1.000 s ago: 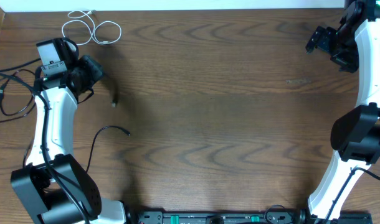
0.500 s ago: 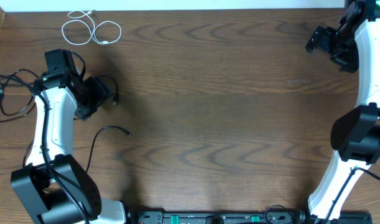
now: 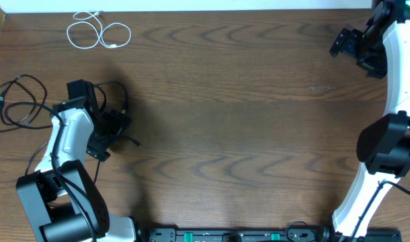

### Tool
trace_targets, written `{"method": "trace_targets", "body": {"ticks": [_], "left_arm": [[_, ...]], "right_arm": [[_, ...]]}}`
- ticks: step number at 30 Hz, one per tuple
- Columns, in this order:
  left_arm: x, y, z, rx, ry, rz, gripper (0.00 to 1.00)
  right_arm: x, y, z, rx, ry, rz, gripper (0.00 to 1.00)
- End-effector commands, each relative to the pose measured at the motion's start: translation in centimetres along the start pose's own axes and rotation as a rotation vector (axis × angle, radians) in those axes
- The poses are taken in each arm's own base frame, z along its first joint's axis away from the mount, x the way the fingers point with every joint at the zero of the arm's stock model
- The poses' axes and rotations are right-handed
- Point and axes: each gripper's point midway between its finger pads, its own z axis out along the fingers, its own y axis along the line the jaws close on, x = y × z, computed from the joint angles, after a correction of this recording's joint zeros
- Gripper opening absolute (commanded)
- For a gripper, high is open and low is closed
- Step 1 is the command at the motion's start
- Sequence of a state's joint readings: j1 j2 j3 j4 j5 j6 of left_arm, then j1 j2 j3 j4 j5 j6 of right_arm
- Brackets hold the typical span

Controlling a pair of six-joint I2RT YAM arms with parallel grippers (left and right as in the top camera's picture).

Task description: Untangle cables

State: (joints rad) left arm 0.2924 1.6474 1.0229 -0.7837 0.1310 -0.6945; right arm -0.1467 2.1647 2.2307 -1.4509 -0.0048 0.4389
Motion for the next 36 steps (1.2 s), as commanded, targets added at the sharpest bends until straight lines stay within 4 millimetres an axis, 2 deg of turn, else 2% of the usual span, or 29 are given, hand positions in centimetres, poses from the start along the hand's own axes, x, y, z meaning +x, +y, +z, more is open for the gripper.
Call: {"method": "trace_targets", "body": {"ticks": [1, 4, 9, 14, 25, 32, 36], "left_arm": [[-0.3, 0.0, 0.7, 0.011, -0.027, -0.119, 0.94], [0.1, 0.4, 1.7, 0.012, -0.027, -0.18, 0.89], [0.7, 1.2, 3.2, 0.012, -0.025, -0.199, 0.87], [0.3, 0.8, 3.5, 0.037, -0.047, -0.196, 0.68], [-1.5, -1.1, 3.3, 0.121, -0.114, -0.19, 0.68], [-1.2, -1.4, 3.4, 0.113, -0.119, -0.168, 0.63], [-0.8, -1.5, 4.1, 0.068, -0.148, -0.129, 0.63]], "right_arm": [[0.0, -0.1, 0.4, 0.006, 0.009, -0.007, 0.99], [0.0, -0.1, 0.4, 0.006, 0.009, -0.007, 0.99], [0.0, -0.1, 0.4, 0.006, 0.009, -0.007, 0.99], [0.0, -0.1, 0.4, 0.006, 0.009, -0.008, 0.99], [0.0, -0.1, 0.4, 0.006, 0.009, -0.007, 0.99], [0.0, -0.1, 0.4, 0.006, 0.009, -0.008, 0.99], [0.0, -0.1, 0.4, 0.006, 0.009, -0.007, 0.99]]}}
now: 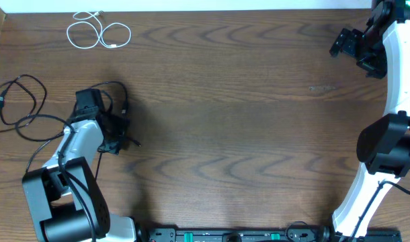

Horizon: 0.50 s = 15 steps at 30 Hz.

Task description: Untangle cables

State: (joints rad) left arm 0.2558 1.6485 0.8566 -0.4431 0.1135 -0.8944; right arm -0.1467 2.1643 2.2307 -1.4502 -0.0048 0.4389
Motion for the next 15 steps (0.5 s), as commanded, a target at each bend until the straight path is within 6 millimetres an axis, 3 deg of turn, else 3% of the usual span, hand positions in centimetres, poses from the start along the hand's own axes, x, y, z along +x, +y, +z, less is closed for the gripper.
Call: {"method": "trace_targets", "body": {"ticks": [1, 8, 12, 15], "left_arm": [[0.4, 0.4, 0.9, -0.06, -0.033, 0.036, 0.63], [0.9, 1.5, 2.4, -0.114, -0.008, 0.039, 0.62], [0.9, 1.8, 2.9, -0.131, -0.008, 0.04, 0.34], [0.0, 2.6, 3.1, -0.178, -0.059, 0.044, 0.31]], "right_arm": [[0.0, -0.2, 0.4, 0.007, 0.01, -0.007, 0.99], [0.0, -0.1, 0.4, 0.006, 0.01, -0.008, 0.99], [0.0, -0.1, 0.4, 0.006, 0.01, -0.008, 0.99], [0.0, -0.1, 0.4, 0.006, 0.01, -0.008, 0.99]]}}
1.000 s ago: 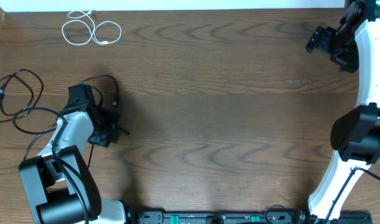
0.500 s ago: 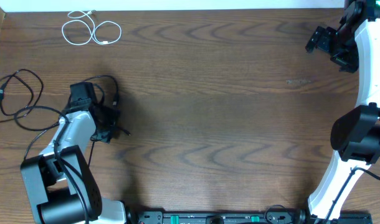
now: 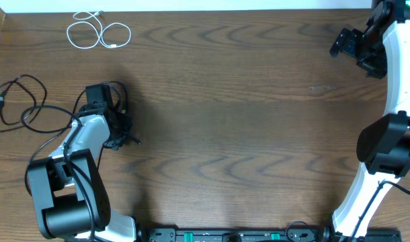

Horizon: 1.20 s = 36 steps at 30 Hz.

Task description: Untangle cables

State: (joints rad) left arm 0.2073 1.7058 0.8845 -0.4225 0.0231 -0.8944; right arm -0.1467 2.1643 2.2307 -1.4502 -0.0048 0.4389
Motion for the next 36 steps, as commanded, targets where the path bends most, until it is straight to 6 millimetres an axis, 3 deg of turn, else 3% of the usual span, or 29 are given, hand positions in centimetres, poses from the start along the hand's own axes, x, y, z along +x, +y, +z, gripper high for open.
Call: {"method": "trace_targets", "body": {"ticks": [1, 4, 9, 16, 21, 26, 30, 36], "left_arm": [[0.4, 3.3, 2.2, -0.142, -0.013, 0.007, 0.31], [-0.3, 3.9, 2.4, -0.181, -0.05, 0.039, 0.31], [-1.1, 3.0, 2.7, -0.151, -0.079, 0.135, 0.08], [-2.1, 1.2, 2.6, -0.088, -0.115, 0.2, 0.07], [-3.3, -1.2, 1.4, -0.032, -0.125, 0.238, 0.07], [-3.3, -6.1, -1.2, 0.179, -0.054, 0.168, 0.08], [-3.7, -7.6, -2.7, 0.253, -0.041, 0.041, 0.07], [-4.3, -9.8, -3.8, 0.355, -0.043, 0.018, 0.07]], "right_arm": [[0.0, -0.1, 0.4, 0.006, 0.01, -0.008, 0.99], [0.0, -0.1, 0.4, 0.006, 0.01, -0.008, 0.99], [0.0, -0.1, 0.4, 0.006, 0.01, -0.008, 0.99], [0.0, -0.1, 0.4, 0.006, 0.01, -0.008, 0.99], [0.0, -0.1, 0.4, 0.006, 0.01, -0.008, 0.99], [0.0, -0.1, 0.4, 0.006, 0.01, -0.008, 0.99], [0.0, -0.1, 0.4, 0.006, 0.01, -0.008, 0.99], [0.0, -0.1, 0.4, 0.006, 0.01, -0.008, 0.99]]}}
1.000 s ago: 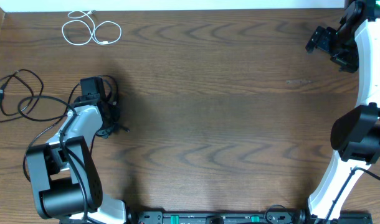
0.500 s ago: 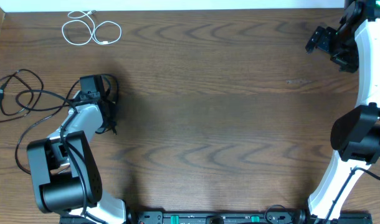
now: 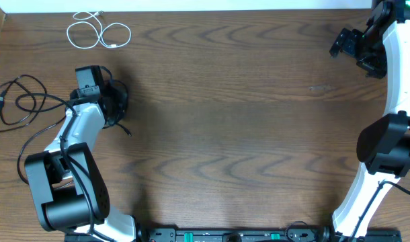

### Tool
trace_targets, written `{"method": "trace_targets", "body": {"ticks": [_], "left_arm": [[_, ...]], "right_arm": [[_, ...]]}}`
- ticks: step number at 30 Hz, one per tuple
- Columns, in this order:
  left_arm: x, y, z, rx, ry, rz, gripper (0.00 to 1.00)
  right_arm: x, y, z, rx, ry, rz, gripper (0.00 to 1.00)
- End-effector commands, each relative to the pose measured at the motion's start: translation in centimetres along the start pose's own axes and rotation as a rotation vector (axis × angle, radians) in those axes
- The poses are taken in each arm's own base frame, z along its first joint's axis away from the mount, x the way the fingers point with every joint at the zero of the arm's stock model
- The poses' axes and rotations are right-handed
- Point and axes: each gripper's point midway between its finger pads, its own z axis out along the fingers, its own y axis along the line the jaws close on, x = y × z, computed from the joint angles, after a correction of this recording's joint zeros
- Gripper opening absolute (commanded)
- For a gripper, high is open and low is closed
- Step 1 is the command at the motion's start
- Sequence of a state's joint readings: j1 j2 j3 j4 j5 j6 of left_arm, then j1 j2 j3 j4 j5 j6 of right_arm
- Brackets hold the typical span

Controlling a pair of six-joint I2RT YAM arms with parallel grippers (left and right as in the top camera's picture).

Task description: Untangle cables

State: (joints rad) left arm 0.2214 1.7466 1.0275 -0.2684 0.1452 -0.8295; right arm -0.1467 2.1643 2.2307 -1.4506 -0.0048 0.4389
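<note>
A black cable (image 3: 20, 104) lies in a tangle at the table's left edge. One strand runs right to my left gripper (image 3: 113, 106), which is dark from above and seems shut on the black cable. A loop curls around the gripper and a short tail (image 3: 126, 130) sticks out below it. A white cable (image 3: 97, 32) lies coiled in two loops at the far left, apart from the black one. My right gripper (image 3: 341, 44) hangs at the far right, away from both cables; its jaws are too small to read.
The left arm's base (image 3: 60, 198) stands at the near left, and the right arm's base (image 3: 386, 144) at the right edge. A bar with connectors (image 3: 232, 235) runs along the front edge. The table is brown wood (image 3: 232, 121).
My left gripper has moved toward the far side and slightly left. The black cable's loop and tail moved with it, and the tail now lies a little farther back. The right arm has not moved.
My left gripper was first low on the black cable's right-hand loop, wrist pointing toward the tangle. At the two later moments the wrist was farther right with the gripper on the loop. Now it sits farther back, and the strand from the tangle runs straighter.
</note>
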Motion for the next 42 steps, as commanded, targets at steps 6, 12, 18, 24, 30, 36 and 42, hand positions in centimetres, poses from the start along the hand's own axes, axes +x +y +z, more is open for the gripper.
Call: {"method": "trace_targets", "body": {"ticks": [6, 12, 18, 24, 30, 36, 42], "left_arm": [[-3.0, -0.6, -1.7, 0.061, -0.034, -0.07, 0.14], [-7.8, 5.0, -5.2, -0.017, -0.09, -0.243, 0.31], [-10.3, 12.4, -10.1, -0.109, -0.138, -0.451, 0.07], [-6.4, 18.2, -12.5, -0.3, -0.026, -0.647, 0.07], [-2.0, 24.1, -14.0, -0.626, -0.082, -0.946, 0.08], [-1.2, 26.0, -13.7, -0.7, -0.119, -0.925, 0.07], [-0.2, 27.1, -12.2, -0.706, -0.133, -0.919, 0.08]], "right_arm": [[0.0, -0.1, 0.4, 0.006, 0.009, -0.008, 0.99], [0.0, -0.1, 0.4, 0.006, 0.009, -0.008, 0.99], [0.0, -0.1, 0.4, 0.006, 0.009, -0.008, 0.99], [0.0, -0.1, 0.4, 0.006, 0.009, -0.008, 0.99], [0.0, -0.1, 0.4, 0.006, 0.009, -0.008, 0.99], [0.0, -0.1, 0.4, 0.006, 0.009, -0.008, 0.99], [0.0, -0.1, 0.4, 0.006, 0.009, -0.008, 0.99]]}}
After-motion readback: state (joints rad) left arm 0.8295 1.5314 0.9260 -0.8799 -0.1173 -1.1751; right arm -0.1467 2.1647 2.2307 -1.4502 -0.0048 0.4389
